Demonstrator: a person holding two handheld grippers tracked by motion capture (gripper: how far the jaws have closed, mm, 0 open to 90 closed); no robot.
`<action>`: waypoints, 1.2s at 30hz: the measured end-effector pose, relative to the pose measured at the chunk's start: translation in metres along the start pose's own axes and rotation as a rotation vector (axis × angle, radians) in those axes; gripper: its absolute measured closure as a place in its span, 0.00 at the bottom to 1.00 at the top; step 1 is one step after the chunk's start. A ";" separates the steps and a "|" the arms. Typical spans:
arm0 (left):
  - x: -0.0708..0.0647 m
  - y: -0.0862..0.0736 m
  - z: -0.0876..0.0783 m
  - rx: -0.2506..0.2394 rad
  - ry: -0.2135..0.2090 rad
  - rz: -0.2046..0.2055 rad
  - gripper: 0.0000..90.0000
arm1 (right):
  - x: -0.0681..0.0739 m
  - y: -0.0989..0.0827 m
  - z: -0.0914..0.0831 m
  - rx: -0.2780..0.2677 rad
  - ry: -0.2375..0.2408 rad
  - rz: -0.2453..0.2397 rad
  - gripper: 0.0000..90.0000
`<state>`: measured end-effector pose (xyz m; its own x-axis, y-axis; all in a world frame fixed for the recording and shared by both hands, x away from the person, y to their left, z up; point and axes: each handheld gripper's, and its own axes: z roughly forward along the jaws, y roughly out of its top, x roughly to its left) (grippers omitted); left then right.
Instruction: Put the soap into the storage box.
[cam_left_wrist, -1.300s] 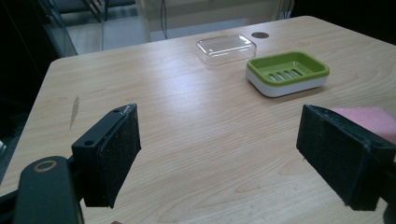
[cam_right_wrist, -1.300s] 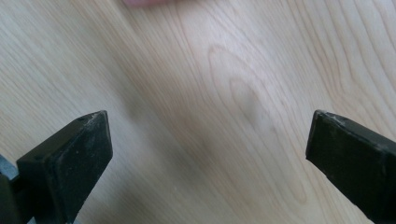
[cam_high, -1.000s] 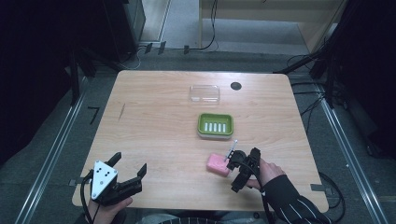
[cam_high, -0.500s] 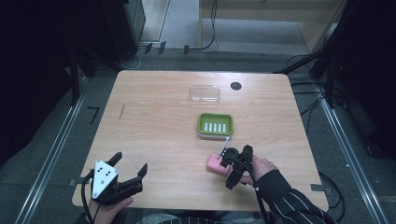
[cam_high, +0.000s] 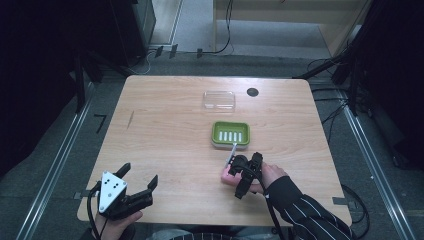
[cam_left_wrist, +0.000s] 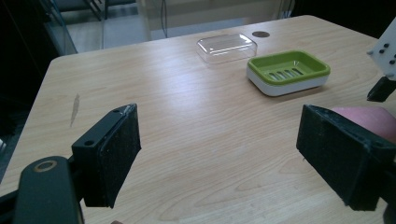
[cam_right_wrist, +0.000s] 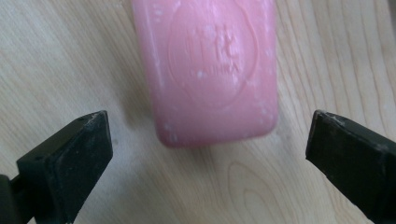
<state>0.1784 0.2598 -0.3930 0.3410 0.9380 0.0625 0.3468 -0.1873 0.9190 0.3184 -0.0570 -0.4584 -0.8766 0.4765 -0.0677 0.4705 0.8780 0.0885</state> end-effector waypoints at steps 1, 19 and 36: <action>0.000 0.000 0.000 0.000 0.000 0.000 0.16 | 0.000 0.002 0.001 0.005 0.003 -0.004 0.01; 0.000 0.000 0.000 0.000 0.000 0.000 0.16 | -0.004 0.026 0.008 0.010 0.046 -0.100 0.00; 0.000 0.000 0.000 0.002 0.002 0.001 0.16 | -0.002 0.033 0.007 0.012 0.040 -0.148 0.33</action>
<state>0.1782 0.2597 -0.3930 0.3394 0.9384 0.0648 0.3481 -0.1893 0.9181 0.3366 -0.0286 -0.4625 -0.9395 0.3401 -0.0397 0.3370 0.9390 0.0689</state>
